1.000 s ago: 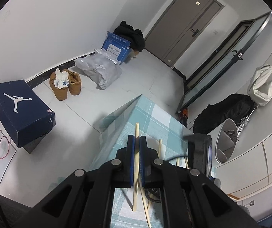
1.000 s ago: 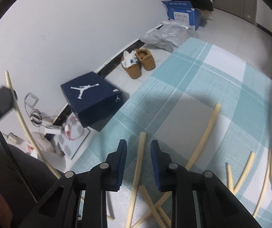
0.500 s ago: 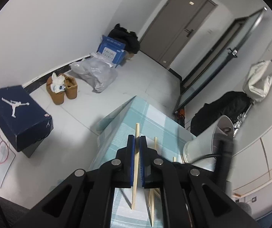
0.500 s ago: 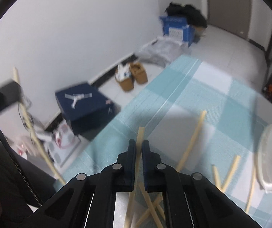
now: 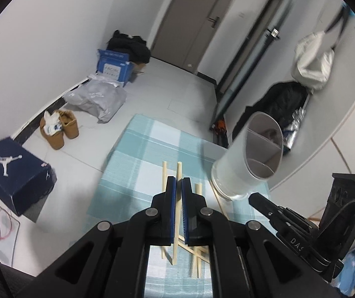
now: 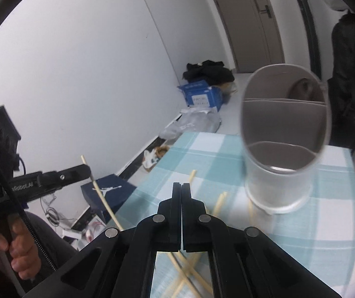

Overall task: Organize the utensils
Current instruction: 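Carry both held chopsticks up over the white utensil holder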

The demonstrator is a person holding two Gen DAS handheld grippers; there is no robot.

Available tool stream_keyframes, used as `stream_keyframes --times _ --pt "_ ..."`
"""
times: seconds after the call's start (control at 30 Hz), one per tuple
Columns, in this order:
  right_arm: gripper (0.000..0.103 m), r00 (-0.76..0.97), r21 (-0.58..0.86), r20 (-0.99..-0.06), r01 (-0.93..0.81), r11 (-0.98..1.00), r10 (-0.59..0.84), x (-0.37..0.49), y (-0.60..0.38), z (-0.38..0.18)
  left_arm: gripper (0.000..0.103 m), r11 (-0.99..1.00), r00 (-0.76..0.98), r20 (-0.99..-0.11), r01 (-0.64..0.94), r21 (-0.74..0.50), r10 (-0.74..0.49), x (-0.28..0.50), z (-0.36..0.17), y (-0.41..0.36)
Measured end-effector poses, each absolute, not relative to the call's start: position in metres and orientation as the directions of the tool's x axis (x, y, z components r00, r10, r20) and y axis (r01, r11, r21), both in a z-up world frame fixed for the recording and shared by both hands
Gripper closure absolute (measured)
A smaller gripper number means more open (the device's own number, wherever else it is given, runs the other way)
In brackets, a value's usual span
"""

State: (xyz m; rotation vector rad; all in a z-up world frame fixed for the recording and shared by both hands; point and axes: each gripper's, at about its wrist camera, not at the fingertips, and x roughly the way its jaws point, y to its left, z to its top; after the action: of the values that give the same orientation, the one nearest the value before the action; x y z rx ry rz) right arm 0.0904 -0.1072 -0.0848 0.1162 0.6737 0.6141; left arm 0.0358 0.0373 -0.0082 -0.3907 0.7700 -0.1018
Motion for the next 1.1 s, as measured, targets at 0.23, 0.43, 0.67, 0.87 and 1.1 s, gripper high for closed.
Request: stream_keyframes --times 0.23,0.43,0.67,0.87,1.1 --pt "0.099 0.547 0.364 -0.634 -0.412 0.835 0.546 0.112 -0.122 -0.108 0.102 0.935 0.695 -0.681 -0.038 -0.352 -0.229 0.04 -0.009 0.031" --pt "0.079 0.48 0.371 -0.707 -0.373 0.85 0.519 0.142 -0.11 -0.135 0.102 0.926 0.691 -0.68 -0.039 -0.374 -0.246 0.045 -0.013 0.035" --pt "0.073 0.456 0.274 -0.787 -0.346 0.897 0.416 0.177 -0.075 -0.163 0.102 0.896 0.679 -0.674 -0.054 -0.441 -0.29 0.049 -0.02 0.047" --pt "0.081 0.508 0.122 -0.816 -0.319 0.94 0.278 0.184 -0.055 -0.172 0.102 0.88 0.668 -0.678 -0.073 -0.47 -0.306 0.057 -0.025 0.056" --pt "0.097 0.547 0.202 -0.766 -0.294 0.934 0.338 0.171 -0.076 -0.152 0.102 0.887 0.677 -0.67 -0.056 -0.459 -0.304 0.061 -0.023 0.052"
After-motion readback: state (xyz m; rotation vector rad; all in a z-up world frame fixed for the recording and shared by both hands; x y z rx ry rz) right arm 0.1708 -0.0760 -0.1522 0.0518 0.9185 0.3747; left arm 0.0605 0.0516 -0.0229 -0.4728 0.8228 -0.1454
